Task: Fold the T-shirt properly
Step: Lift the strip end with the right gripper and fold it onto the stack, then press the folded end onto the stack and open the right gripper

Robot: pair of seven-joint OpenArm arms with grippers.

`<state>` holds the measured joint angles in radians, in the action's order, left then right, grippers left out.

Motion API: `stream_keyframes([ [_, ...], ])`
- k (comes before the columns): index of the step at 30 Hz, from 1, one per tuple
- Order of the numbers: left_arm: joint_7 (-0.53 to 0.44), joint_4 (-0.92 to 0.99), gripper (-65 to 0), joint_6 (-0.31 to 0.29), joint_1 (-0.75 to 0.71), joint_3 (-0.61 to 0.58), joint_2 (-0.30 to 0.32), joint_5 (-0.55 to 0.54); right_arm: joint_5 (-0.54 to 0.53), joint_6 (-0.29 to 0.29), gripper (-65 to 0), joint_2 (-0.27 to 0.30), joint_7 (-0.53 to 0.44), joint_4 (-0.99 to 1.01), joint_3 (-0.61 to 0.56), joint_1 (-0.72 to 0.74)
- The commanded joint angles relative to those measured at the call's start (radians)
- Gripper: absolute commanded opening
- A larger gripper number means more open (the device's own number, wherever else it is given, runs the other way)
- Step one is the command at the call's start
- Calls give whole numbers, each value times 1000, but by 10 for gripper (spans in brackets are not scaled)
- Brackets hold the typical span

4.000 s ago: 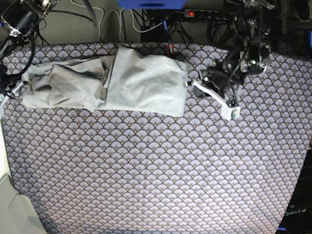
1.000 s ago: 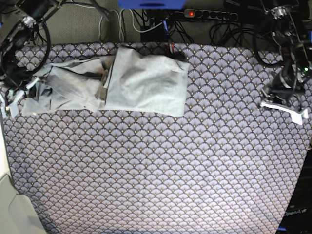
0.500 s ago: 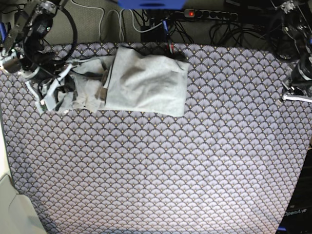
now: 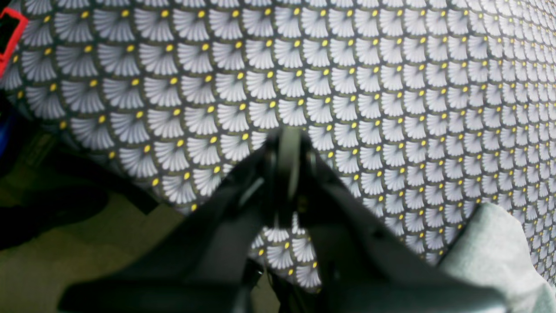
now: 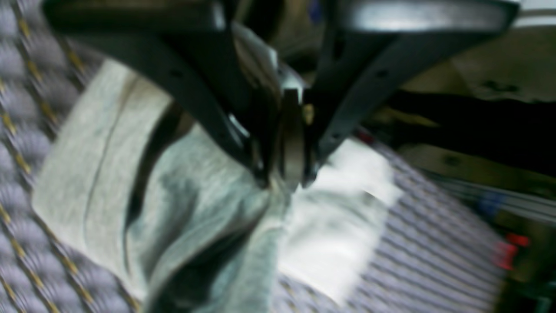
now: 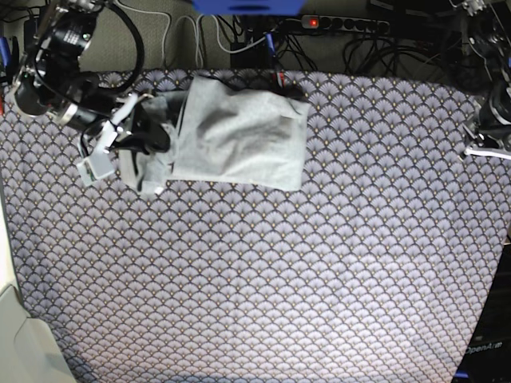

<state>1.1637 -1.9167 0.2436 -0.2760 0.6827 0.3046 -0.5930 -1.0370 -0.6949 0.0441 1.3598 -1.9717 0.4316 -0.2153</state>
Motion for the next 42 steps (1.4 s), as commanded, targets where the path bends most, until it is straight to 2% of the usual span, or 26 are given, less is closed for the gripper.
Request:
stream_keyframes([
  [1,-14,-14,-646,1,5,6,18,-3,-50,-3,-650,4,-18,-19,0,1],
  [6,-14,-14,-646,1,5,2,12,-2,-185,-3,-650,1,-20,-19,-41,12],
  [14,-14,-14,-646,1,5,-1,9,-2,-191,-3,-650,-17,-107,-8,-310,37],
  [17,-14,-14,-646,1,-12,4,9,-3,-153,-3,-650,-19,-147,-8,-374,38],
  [19,-14,-19,-646,1,-16,-1,9,-5,-88,-3,-650,-20,-164,-7,-399,55],
  [26,-15,-19,-646,1,-38,1,-14,-9,93,-3,-650,-25,-168,59,-471,101],
  [33,-15,-17,-646,1,-38,4,-28,-8,120,-3,-650,-39,-168,211,-475,164],
  [36,-15,-17,-646,1,-38,4,-28,-9,120,-3,-598,-39,-168,277,-477,179],
  [42,-17,-17,-646,1,-36,-1,-29,-9,120,-3,-444,-39,-167,311,-514,181],
])
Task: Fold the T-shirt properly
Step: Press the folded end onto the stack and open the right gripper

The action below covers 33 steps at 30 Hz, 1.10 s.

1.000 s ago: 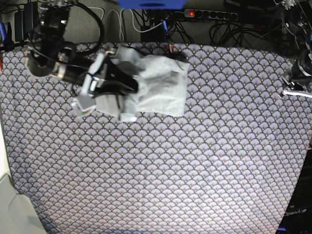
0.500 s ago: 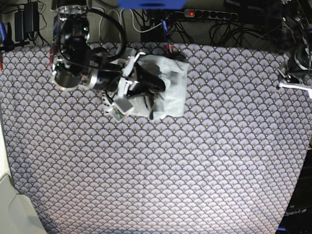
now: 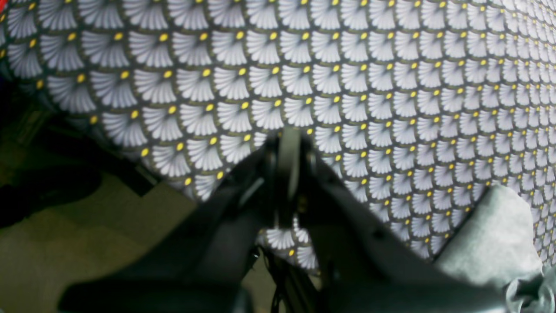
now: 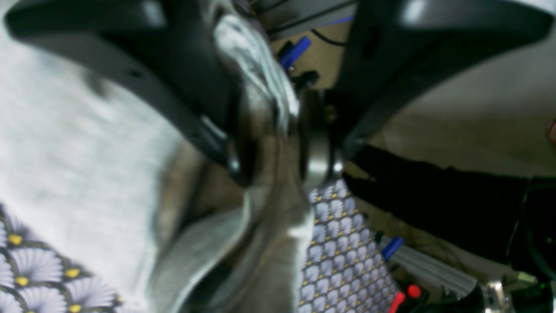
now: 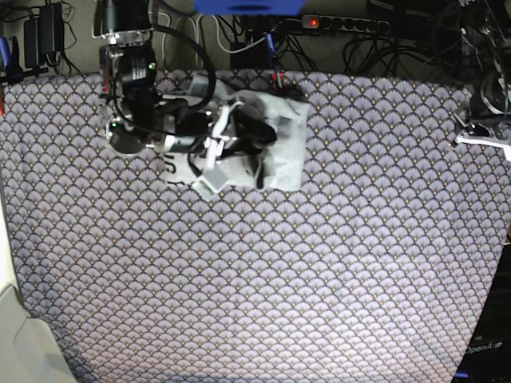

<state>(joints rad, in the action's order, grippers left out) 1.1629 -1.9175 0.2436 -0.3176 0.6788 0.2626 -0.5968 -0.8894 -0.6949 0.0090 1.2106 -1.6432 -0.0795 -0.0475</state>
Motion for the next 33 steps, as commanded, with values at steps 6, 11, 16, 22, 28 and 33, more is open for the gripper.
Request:
stream_keyframes([
  [6,-14,-15,-646,1,8,2,7,-7,-29,-3,-351,-11,-41,-16,-128,42],
  [11,-14,-17,-646,1,4,5,7,-7,-30,-3,-320,-16,-68,-18,-161,79],
  [16,-14,-15,-646,1,4,8,7,-5,-30,-3,-320,46,-68,-39,-161,96],
  [22,-14,-15,-646,1,7,2,7,-7,-27,-3,-320,116,-70,-62,-162,102],
  [28,-14,-15,-646,1,5,2,7,-7,3,-3,-320,162,-70,-55,-168,182],
  [33,-14,-15,-646,1,4,2,7,-7,8,-3,-320,151,-70,-62,-168,177],
])
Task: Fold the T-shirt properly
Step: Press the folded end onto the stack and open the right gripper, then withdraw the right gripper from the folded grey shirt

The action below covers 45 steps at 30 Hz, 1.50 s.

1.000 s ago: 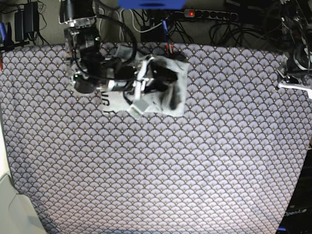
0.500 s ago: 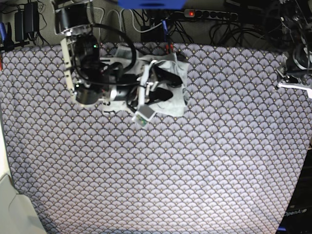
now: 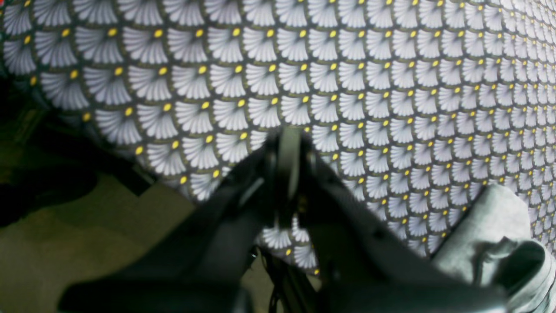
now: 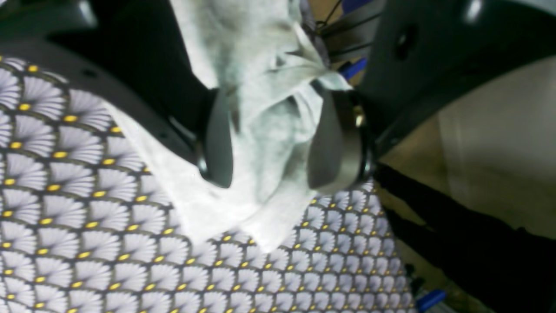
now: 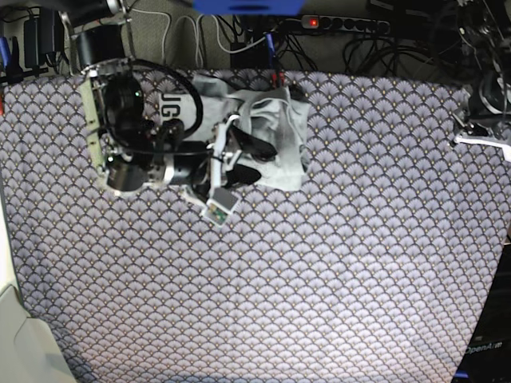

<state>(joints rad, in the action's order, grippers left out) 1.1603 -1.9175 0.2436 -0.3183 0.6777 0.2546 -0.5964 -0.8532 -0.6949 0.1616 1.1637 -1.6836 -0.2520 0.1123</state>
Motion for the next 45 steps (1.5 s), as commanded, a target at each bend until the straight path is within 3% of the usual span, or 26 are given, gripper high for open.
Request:
stream_keyframes([
  [1,-12,-15,-646,1,5,3,15,-7,-28,-3,-320,-10,-15,-25,4,13],
  [11,-12,-15,-646,1,8,4,15,-7,-28,-3,-320,-27,-24,-22,3,-72],
  [15,-12,-15,-646,1,12,4,15,-7,-15,-3,-320,-29,-93,-2,-23,-82],
  [21,-12,-15,-646,1,9,9,15,-7,-10,-3,-320,-43,-158,133,-97,-32],
  [28,-12,-15,-646,1,6,9,15,-7,-8,-3,-320,-84,-189,343,-102,111],
  [36,-12,-15,-646,1,6,10,16,-4,-7,-3,-320,-83,-265,528,-105,158],
  [40,-12,-15,-646,1,14,6,16,-4,32,-3,-320,-87,-264,500,-106,155],
  [45,-12,-15,-646,1,15,4,21,-6,71,-3,-319,-86,-259,277,-106,146],
])
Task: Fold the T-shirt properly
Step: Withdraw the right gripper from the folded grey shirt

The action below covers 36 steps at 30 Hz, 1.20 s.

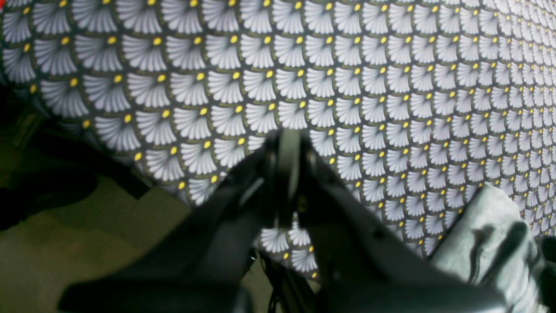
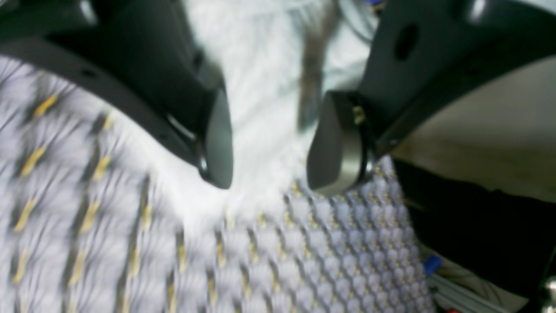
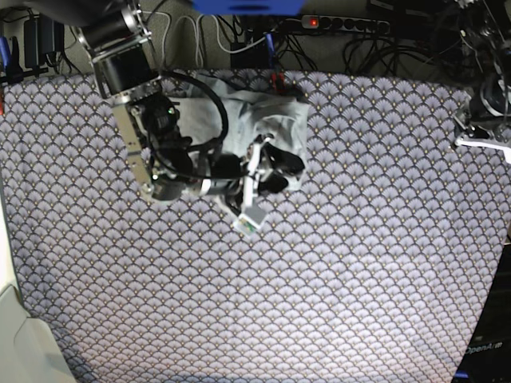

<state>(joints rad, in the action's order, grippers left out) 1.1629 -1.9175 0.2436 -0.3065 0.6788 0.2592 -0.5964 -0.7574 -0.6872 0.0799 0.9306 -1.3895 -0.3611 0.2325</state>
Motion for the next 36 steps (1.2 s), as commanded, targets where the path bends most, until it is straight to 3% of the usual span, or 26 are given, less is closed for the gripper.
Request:
stream_keyframes([
  [1,-14,-15,-646,1,3,3,18,-6,-20,-11,-319,-4,-14,-57,3,26],
  [6,-18,-15,-646,1,7,6,19,-1,-18,-11,-320,11,121,-199,10,14],
  [15,-18,-13,-646,1,39,2,19,-1,-20,-11,-319,140,123,-344,10,-167],
  [23,-14,-13,-646,1,60,-1,13,-7,-18,-11,-326,215,126,-360,83,-181],
  [26,-19,-6,-646,1,62,-63,13,-1,-18,-11,-408,268,124,-360,159,-180],
  [31,-22,95,-646,1,80,-221,15,0,-18,-11,-641,352,126,-351,322,-204],
  [36,-21,111,-646,1,82,-459,58,0,-17,-11,-650,400,124,-336,437,-270],
])
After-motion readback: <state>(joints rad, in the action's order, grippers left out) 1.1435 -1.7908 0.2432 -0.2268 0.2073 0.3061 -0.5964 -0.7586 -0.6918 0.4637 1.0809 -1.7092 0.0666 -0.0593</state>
